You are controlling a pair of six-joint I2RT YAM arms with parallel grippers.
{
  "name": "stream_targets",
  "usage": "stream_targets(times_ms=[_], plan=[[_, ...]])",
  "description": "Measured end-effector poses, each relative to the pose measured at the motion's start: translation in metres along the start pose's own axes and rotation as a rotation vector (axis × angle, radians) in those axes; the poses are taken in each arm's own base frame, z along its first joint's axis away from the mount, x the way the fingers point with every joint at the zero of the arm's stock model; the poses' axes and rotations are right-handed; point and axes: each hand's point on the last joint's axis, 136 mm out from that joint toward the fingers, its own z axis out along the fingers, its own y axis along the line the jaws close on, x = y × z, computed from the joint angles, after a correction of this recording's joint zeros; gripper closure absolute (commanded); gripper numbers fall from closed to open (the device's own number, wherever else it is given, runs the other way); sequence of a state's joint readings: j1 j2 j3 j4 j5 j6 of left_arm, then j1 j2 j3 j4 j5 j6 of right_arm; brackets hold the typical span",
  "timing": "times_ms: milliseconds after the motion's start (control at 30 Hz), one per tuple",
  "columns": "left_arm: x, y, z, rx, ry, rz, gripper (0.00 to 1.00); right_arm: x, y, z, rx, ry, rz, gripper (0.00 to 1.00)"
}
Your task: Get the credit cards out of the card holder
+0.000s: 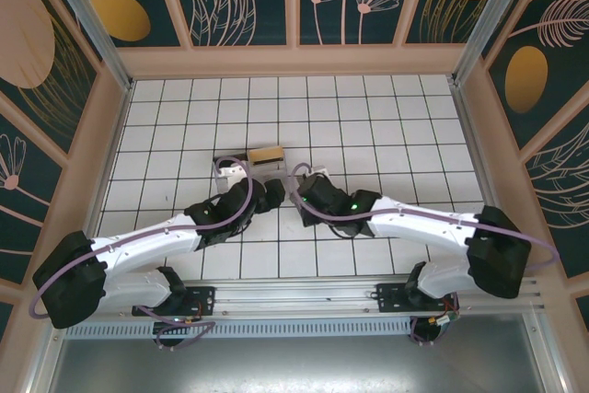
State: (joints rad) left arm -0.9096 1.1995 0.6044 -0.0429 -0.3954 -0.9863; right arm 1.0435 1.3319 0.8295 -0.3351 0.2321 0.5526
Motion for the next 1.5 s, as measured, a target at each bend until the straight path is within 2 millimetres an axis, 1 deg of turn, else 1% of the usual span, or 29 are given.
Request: stream_targets(times_ms=[67,167,233,367,467,600,667,767,800,867,900,1000,1167,1200,1267,1400,1500], plan=[[0.001,-0.004,0.000,0.018,0.010,0.003,0.05,-0.006,-0.004,-0.006,-0.048,-0.013,0.048,1.00],[0.002,-0.013,0.001,0.051,0.025,0.006,0.08,-0.007,-0.023,-0.009,-0.085,-0.016,0.136,1.00],[0.004,-0.019,0.004,0.070,0.039,0.008,0.11,0.000,-0.041,-0.007,-0.096,-0.007,0.190,1.00],[0.015,-0.029,0.014,0.099,0.088,0.023,0.19,0.022,-0.073,-0.003,-0.117,0.019,0.293,1.00],[0.026,-0.036,0.023,0.119,0.130,0.036,0.27,0.027,-0.093,-0.001,-0.129,0.001,0.370,1.00],[0.039,-0.056,0.032,0.167,0.178,0.054,0.45,0.035,-0.112,0.001,-0.121,-0.014,0.434,1.00],[0.044,-0.066,0.036,0.189,0.195,0.064,0.52,0.042,-0.120,0.004,-0.102,-0.004,0.454,0.95],[0.049,-0.082,0.043,0.218,0.214,0.069,0.53,0.051,-0.130,0.007,-0.068,0.006,0.471,0.95],[0.051,-0.085,0.045,0.225,0.218,0.070,0.53,0.053,-0.133,0.009,-0.056,0.009,0.475,0.92],[0.055,-0.090,0.049,0.234,0.233,0.073,0.51,0.054,-0.139,0.011,-0.032,0.012,0.487,0.91],[0.057,-0.091,0.052,0.235,0.239,0.073,0.49,0.055,-0.142,0.012,-0.017,0.012,0.493,0.89],[0.066,-0.092,0.058,0.234,0.265,0.080,0.48,0.059,-0.151,0.015,0.026,0.018,0.509,0.89],[0.076,-0.095,0.069,0.238,0.299,0.084,0.43,0.066,-0.158,0.021,0.070,0.048,0.514,0.90],[0.078,-0.097,0.071,0.242,0.305,0.085,0.42,0.066,-0.158,0.023,0.075,0.054,0.515,0.88],[0.082,-0.101,0.076,0.248,0.320,0.086,0.41,0.067,-0.159,0.024,0.081,0.062,0.519,0.80],[0.092,-0.103,0.088,0.242,0.346,0.091,0.41,0.068,-0.160,0.025,0.089,0.067,0.520,0.78],[0.097,-0.102,0.093,0.236,0.364,0.094,0.41,0.068,-0.160,0.025,0.089,0.067,0.520,0.78]])
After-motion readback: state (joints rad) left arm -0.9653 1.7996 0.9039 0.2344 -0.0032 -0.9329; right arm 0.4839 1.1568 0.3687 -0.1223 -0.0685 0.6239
